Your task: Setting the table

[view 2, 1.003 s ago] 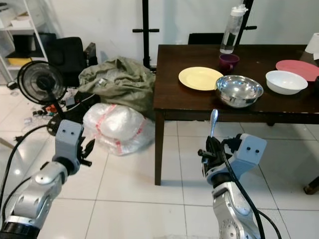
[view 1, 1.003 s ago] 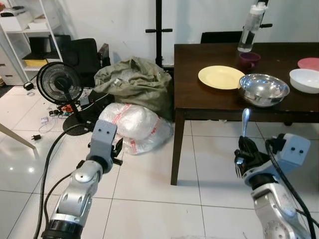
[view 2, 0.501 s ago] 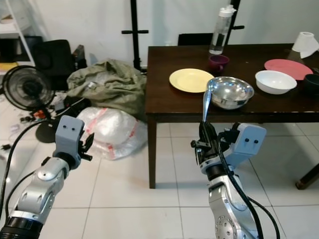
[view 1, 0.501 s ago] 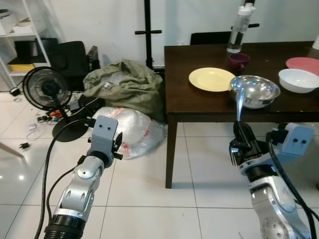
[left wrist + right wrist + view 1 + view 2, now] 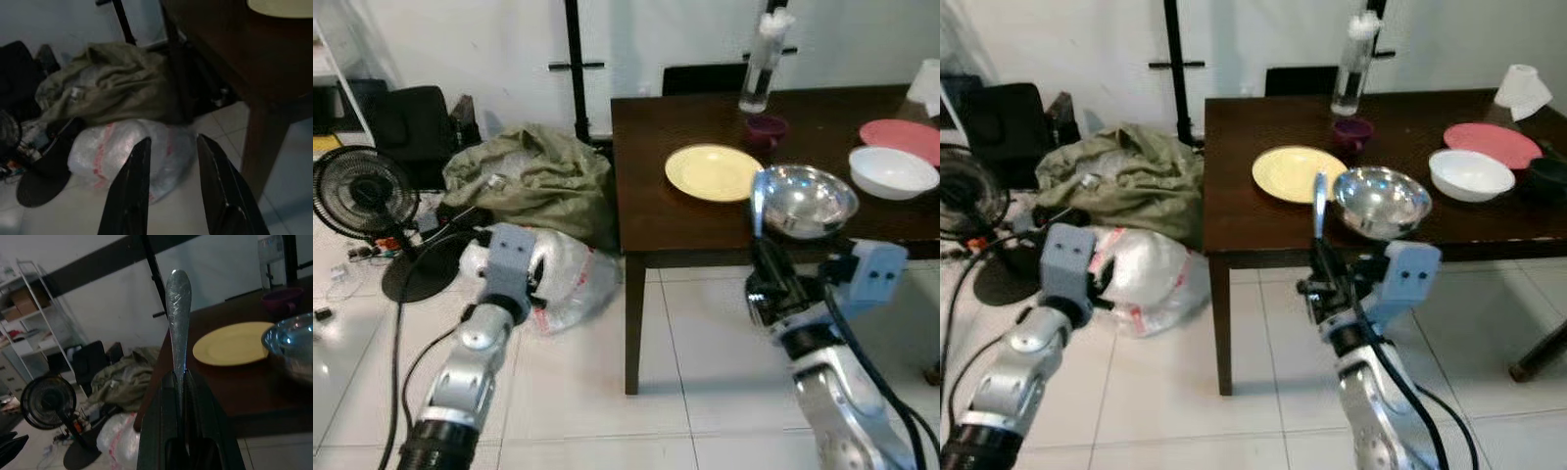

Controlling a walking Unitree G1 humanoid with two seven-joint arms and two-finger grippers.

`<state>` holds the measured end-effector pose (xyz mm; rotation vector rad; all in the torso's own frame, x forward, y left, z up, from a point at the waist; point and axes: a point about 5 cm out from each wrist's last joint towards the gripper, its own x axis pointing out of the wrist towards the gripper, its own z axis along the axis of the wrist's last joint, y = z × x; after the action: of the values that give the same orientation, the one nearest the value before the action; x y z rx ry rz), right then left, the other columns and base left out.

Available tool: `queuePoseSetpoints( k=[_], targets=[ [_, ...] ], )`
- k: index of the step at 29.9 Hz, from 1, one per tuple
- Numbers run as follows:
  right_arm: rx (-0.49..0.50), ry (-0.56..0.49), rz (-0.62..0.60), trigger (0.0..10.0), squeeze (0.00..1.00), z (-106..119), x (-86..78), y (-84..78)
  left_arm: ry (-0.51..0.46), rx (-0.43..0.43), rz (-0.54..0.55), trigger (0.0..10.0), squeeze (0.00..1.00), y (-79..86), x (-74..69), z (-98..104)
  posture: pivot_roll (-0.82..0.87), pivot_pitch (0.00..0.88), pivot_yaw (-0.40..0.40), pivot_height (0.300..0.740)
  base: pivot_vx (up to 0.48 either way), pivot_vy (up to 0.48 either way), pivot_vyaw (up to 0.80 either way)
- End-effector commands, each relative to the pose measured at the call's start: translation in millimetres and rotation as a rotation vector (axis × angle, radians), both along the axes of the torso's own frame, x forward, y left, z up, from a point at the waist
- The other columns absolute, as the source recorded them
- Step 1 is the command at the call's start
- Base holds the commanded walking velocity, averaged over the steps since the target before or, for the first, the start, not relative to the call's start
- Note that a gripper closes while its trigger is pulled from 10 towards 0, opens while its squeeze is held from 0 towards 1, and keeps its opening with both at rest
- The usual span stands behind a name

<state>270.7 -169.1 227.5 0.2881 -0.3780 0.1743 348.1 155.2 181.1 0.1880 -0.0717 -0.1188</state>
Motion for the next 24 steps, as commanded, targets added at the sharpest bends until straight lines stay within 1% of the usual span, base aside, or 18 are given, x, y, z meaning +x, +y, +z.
queuePoseSetpoints(
  k=[1,6,8,11,21,23,24],
  targets=[
    [-0.004,0.007,-0.001,10.0,0.0,-2,-1.4,-2.0,0.016,0.007,0.004,10.0,0.0,1.3,-0.8,-6,-0.07,0.112,0.131,0.74,0.48,0.0,0.0],
    [-0.01,0.009,0.01,10.0,0.0,-2,-1.5,-1.1,0.015,0.008,0.005,10.0,0.0,1.3,-0.8,-6,-0.07,0.112,0.13,0.74,0.48,0.0,0.0],
    [-0.031,0.018,0.019,10.0,0.0,-4,-1.4,0.8,0.014,0.009,0.005,10.0,0.0,1.5,-0.8,-6,-0.07,0.112,0.13,0.74,0.48,0.0,0.0],
    [-0.067,0.036,0.008,10.0,0.0,-8,-0.4,1.5,0.013,0.009,0.005,10.0,0.0,1.7,-0.7,-6,-0.07,0.112,0.13,0.74,0.48,0.0,0.0],
    [-0.095,0.064,-0.013,10.0,0.0,-15,0.5,0.0,0.019,0.007,-0.001,10.0,0.0,0.5,-0.5,-7,-0.07,0.111,0.132,0.74,0.48,0.0,0.0],
    [-0.108,0.083,-0.03,10.0,0.0,-18,1.1,-1.5,0.035,0.001,-0.013,10.0,0.0,-2.1,-1.2,-9,-0.07,0.111,0.132,0.74,0.0,0.0,0.0],
    [-0.143,0.107,-0.056,10.0,0.0,-22,2.2,-3.4,0.044,-0.007,-0.04,10.0,0.0,-5.6,-2.7,-10,-0.07,0.108,0.13,0.74,0.0,0.0,0.0]
  ],
)
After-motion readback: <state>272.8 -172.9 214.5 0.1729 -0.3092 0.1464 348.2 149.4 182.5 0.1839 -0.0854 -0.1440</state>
